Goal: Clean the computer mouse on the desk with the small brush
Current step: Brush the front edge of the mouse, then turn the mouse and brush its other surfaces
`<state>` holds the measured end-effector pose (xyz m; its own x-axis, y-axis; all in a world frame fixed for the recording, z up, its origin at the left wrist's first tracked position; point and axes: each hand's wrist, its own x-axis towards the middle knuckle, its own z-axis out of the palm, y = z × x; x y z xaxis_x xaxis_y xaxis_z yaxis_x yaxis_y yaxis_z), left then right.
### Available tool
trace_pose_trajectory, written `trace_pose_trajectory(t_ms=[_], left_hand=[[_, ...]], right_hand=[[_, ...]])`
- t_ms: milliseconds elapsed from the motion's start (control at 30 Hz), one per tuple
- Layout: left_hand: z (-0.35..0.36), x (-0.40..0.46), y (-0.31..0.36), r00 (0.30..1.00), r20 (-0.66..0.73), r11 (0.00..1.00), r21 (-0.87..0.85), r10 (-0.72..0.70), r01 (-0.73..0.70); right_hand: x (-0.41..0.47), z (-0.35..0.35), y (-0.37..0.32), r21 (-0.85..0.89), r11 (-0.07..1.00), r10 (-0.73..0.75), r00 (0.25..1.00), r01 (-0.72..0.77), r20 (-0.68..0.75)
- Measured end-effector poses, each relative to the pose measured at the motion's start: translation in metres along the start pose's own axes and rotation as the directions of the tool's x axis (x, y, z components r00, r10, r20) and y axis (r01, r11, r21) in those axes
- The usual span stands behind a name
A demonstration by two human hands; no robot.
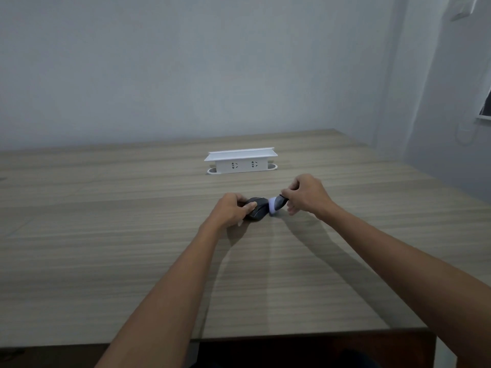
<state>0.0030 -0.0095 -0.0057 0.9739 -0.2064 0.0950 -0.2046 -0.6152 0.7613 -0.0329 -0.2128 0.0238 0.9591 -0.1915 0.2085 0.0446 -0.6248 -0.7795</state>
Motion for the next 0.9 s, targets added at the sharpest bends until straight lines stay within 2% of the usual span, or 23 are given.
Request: trace_pose_trajectory(t_ms=[133,300,467,633,700,800,900], left_hand=[[-0.006,-0.005,0.001,0.998,-0.016,0.997,-0.049,-0.056,0.055],[-0.015,-0.009,0.006,0.994,0.007,0.976,-0.19,-0.106,0.106],[-0.02,-0.012,0.017,0.991,0.077,0.976,-0.177,-0.113,0.125],[-0.032,-0.005,0.017,0.979,0.177,0.993,-0.039,-0.099,0.108],[-0.039,0.003,0.015,0.978,0.201,0.995,0.092,-0.06,0.042],[-0.051,0.015,0.016,0.971,0.24,0.944,0.318,0.009,-0.087],[-0.063,0.025,0.025,0.929,0.37,0.919,0.361,0.014,-0.158]], right_hand=[[0.005,-0.002,-0.003,0.037,0.999,0.021,1.0,-0.021,0.011],[0.012,-0.005,-0.004,0.069,0.996,0.045,0.998,-0.049,0.048],[0.02,-0.005,-0.007,0.029,0.999,0.024,0.998,-0.026,0.063],[0.027,-0.007,-0.006,0.017,1.0,-0.01,0.997,0.009,0.078],[0.029,-0.009,-0.002,0.019,1.0,-0.016,0.997,0.014,0.076],[0.029,-0.011,0.003,-0.014,1.0,-0.02,0.997,0.021,0.069],[0.029,-0.017,0.004,0.02,0.999,-0.029,0.997,0.027,0.067]])
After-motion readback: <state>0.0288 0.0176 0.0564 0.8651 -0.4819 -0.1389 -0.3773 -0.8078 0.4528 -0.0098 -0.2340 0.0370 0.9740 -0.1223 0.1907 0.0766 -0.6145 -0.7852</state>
